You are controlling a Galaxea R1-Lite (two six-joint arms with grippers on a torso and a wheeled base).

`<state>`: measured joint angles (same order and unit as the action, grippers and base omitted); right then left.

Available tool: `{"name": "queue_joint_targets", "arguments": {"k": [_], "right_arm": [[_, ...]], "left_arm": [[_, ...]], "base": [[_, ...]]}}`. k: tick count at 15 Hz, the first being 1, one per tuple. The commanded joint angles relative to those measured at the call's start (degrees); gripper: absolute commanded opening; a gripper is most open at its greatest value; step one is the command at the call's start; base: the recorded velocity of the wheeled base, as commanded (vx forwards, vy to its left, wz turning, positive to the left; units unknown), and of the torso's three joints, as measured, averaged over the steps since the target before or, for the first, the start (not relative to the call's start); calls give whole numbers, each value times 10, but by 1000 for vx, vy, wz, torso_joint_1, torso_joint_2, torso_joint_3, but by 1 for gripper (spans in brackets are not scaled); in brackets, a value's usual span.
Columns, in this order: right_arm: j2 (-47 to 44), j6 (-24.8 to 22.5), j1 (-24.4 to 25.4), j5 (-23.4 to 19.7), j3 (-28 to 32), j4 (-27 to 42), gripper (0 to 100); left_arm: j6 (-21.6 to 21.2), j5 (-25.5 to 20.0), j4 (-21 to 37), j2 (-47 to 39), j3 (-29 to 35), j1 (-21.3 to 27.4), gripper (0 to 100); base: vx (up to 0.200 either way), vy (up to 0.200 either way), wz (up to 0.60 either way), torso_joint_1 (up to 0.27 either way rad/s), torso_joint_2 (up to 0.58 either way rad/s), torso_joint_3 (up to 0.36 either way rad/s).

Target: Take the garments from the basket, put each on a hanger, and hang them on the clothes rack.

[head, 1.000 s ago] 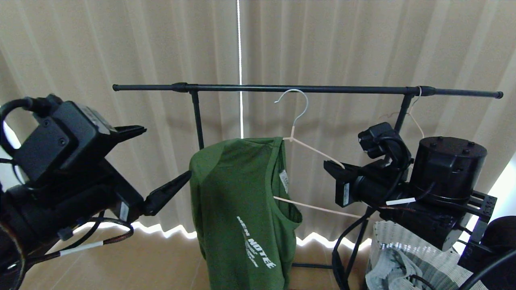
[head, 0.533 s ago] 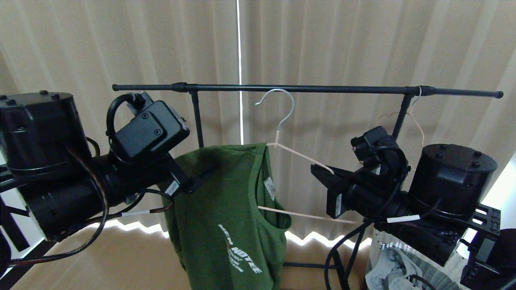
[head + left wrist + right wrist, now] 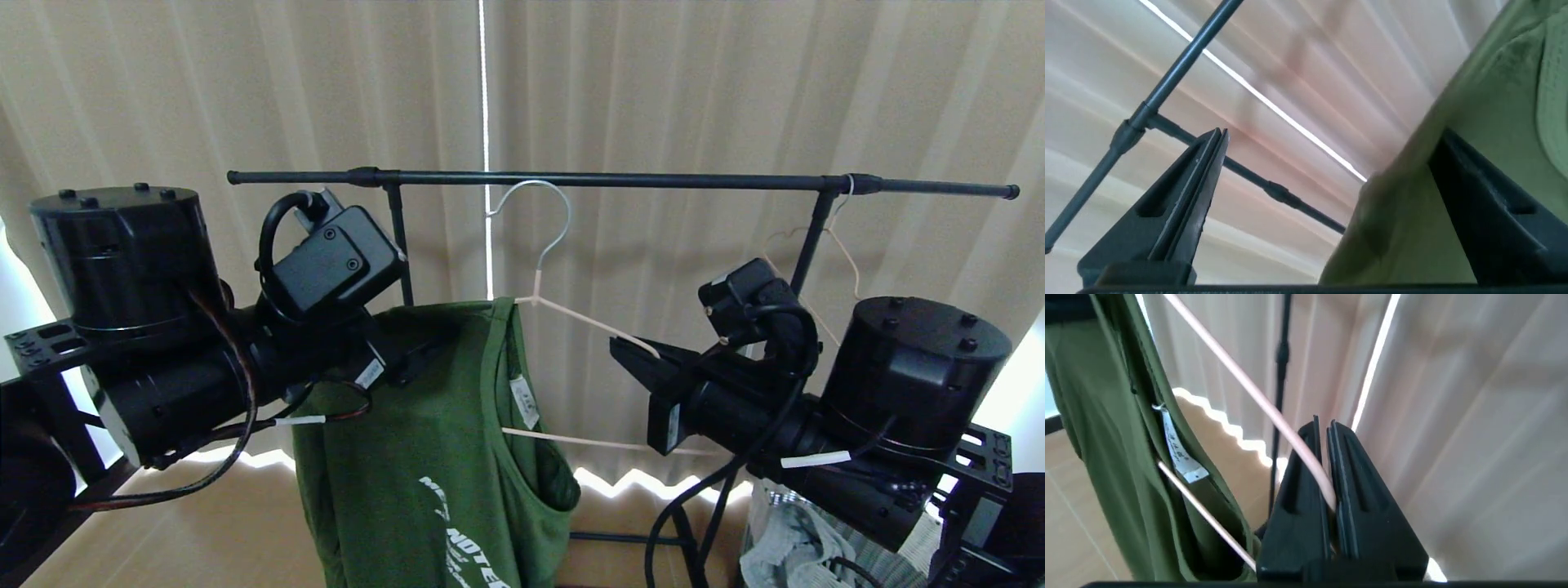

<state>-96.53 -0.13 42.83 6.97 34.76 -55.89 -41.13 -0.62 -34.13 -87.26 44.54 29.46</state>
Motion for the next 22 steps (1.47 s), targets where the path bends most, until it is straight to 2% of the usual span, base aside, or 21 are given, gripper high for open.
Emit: {"name": "queue_joint_targets", "arguments": {"k": [1,9,10,11,18,20,21,22], "right_arm": [[-4,-2,4,-6,-5,-9,0],[-5,-2,24,-14,-18,-10,0],[-5,-2,24,-14,-18,-10,0],[-5,-2,24,-14,-18,-10,0],[-4,0,24,-13,-19,-10,0],[-2,-3,21,-13,-21,-10,0],[-2,-4,20,-13,-21,-9,0],[-3,-3,20,-11,-21,-9,100]], "left_arm": [[0,0,0,-4,-1,0,100],[0,-2,-8,-4,-3,2,100],[0,-7,-8,-3,-3,1,0],[-1,-18,-8,-3,-4,0,0],[0,-17,-8,0,-12,-1,0],[0,-16,-10,6,-29,0,0],[0,-16,-30,10,-45,0,0],[1,-13,-52,9,-53,0,0]], "base": [[0,0,0,0,0,0],[0,0,0,0,0,0],[0,0,0,0,0,0],[0,0,0,0,0,0],[0,0,0,0,0,0],[0,0,0,0,0,0],[0,0,0,0,0,0],[0,0,0,0,0,0]]}}
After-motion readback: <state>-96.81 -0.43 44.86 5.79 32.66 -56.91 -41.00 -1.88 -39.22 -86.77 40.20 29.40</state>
